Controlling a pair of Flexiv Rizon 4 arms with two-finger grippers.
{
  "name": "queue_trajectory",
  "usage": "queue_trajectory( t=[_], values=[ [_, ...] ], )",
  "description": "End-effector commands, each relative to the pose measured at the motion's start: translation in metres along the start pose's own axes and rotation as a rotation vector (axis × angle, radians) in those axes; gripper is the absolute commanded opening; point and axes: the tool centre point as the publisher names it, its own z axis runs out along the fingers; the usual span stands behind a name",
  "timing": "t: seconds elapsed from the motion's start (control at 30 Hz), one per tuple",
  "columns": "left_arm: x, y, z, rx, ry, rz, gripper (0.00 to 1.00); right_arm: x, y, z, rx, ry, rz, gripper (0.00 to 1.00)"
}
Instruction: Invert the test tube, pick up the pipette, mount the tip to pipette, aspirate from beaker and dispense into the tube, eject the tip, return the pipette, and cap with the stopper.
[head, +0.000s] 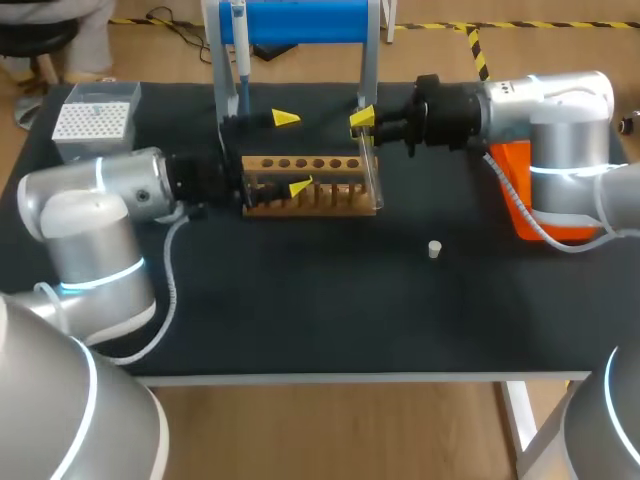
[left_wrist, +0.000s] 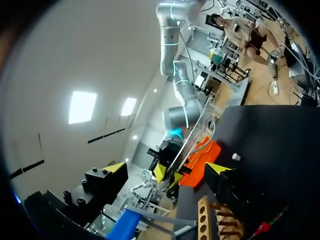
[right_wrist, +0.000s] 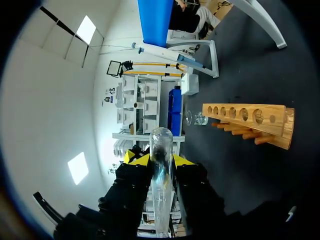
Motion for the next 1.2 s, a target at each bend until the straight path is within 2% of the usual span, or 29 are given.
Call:
queue_trajectory(
  t=[0.03, 0.17, 0.23, 0.4, 0.87, 1.2],
  values=[
    [0.0, -0.002, 0.003, 0.003, 0.032, 0.071, 1.0, 0.001, 0.0, 0.0, 0.0, -0.003, 0.0, 0.0],
    [0.006, -0.008, 0.017, 0.007, 0.082, 0.205, 1.0, 0.001, 0.0, 0.0, 0.0, -0.003, 0.0, 0.0],
    [0.009, -0.009, 0.021, -0.018, 0.095, 0.237, 1.0, 0.001, 0.0, 0.0, 0.0, -0.003, 0.0, 0.0],
    [0.016, -0.013, 0.037, 0.007, 0.139, 0.339, 1.0, 0.001, 0.0, 0.0, 0.0, -0.003, 0.0, 0.0],
    [0.033, -0.025, 0.069, 0.066, 0.183, 0.411, 1.0, 0.001, 0.0, 0.0, 0.0, -0.003, 0.0, 0.0],
    [0.039, -0.031, 0.079, 0.054, 0.176, 0.446, 1.0, 0.001, 0.0, 0.0, 0.0, -0.003, 0.0, 0.0]
  ],
)
